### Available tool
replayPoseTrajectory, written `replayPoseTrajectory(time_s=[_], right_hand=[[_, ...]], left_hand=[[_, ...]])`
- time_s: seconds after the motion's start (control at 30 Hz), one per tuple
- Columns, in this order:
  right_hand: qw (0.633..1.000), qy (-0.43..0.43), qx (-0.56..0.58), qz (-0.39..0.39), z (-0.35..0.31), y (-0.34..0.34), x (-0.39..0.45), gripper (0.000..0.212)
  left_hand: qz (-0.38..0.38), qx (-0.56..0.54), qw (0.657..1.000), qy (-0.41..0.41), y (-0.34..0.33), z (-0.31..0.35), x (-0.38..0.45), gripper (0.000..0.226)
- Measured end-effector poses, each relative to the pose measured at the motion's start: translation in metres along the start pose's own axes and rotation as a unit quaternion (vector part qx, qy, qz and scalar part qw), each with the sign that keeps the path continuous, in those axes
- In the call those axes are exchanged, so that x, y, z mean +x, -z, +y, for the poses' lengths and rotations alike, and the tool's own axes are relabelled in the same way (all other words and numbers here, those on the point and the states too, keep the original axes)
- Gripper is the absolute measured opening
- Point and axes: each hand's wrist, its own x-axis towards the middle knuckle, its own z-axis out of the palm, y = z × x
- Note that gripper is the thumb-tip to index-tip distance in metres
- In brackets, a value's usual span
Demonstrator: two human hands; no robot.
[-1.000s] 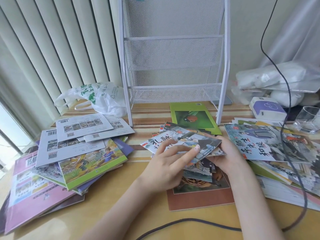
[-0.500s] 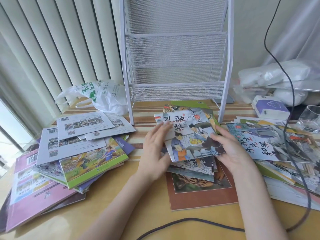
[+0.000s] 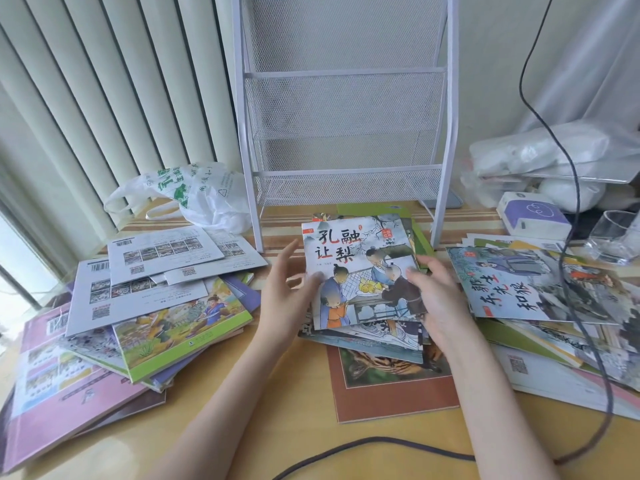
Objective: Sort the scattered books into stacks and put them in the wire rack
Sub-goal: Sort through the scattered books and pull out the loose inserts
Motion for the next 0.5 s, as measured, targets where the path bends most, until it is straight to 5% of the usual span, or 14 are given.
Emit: replayPoseTrajectory(time_s=[0.17, 0.3, 0.5], right_hand=[[0.967, 0.139, -0.200, 0.073, 0.007, 0.008, -0.005, 0.009], [0.930, 0.144, -0.314, 0.128, 0.016, 0.015, -0.001, 0.011], [0.948, 0.082, -0.303, 0.061, 0.018, -0.003, -0.003, 0.036]], left_hand=[[-0.003, 0.065, 0.997, 0.029, -0.002, -0.005, 0.005, 0.041], [-0.037, 0.149, 0.987, 0.042, -0.004, -0.011, 0.008, 0.029], [-0.073, -0.007, 0.977, 0.200, -0.008, -0.002, 0.006, 0.066]])
